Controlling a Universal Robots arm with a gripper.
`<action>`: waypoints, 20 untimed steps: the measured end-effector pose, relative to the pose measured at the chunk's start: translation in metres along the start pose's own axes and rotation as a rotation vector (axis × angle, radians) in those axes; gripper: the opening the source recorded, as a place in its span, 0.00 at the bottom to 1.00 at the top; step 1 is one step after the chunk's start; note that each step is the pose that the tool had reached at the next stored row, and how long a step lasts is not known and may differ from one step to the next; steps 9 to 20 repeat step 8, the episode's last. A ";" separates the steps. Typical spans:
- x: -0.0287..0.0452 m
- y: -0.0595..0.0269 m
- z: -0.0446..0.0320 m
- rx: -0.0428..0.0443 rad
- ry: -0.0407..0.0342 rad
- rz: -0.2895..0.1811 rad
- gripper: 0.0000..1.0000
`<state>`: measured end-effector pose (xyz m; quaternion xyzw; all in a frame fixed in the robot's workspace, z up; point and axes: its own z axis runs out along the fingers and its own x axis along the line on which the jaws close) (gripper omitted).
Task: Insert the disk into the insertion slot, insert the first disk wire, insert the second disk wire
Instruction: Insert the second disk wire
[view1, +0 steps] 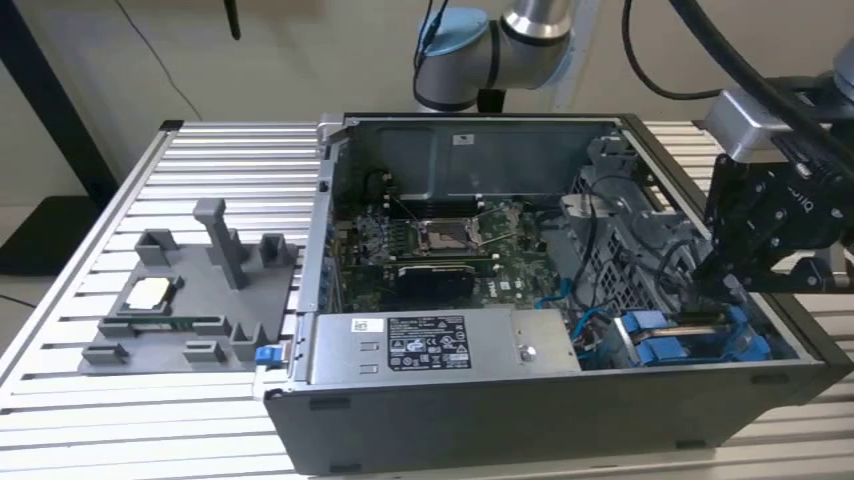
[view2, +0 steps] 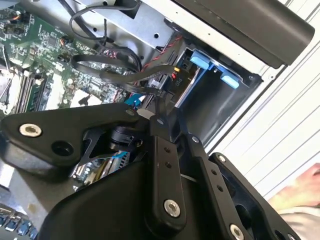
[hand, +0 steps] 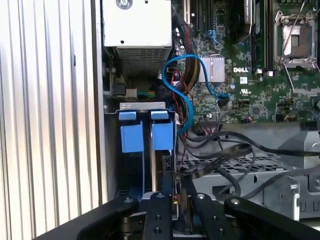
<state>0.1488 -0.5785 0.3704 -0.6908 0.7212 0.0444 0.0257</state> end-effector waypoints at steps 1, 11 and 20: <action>-0.0002 0.0000 -0.0014 0.0001 0.0000 0.001 0.24; -0.0003 0.0001 -0.0028 0.0002 -0.0001 0.002 0.24; -0.0003 0.0001 -0.0028 0.0002 -0.0001 0.002 0.24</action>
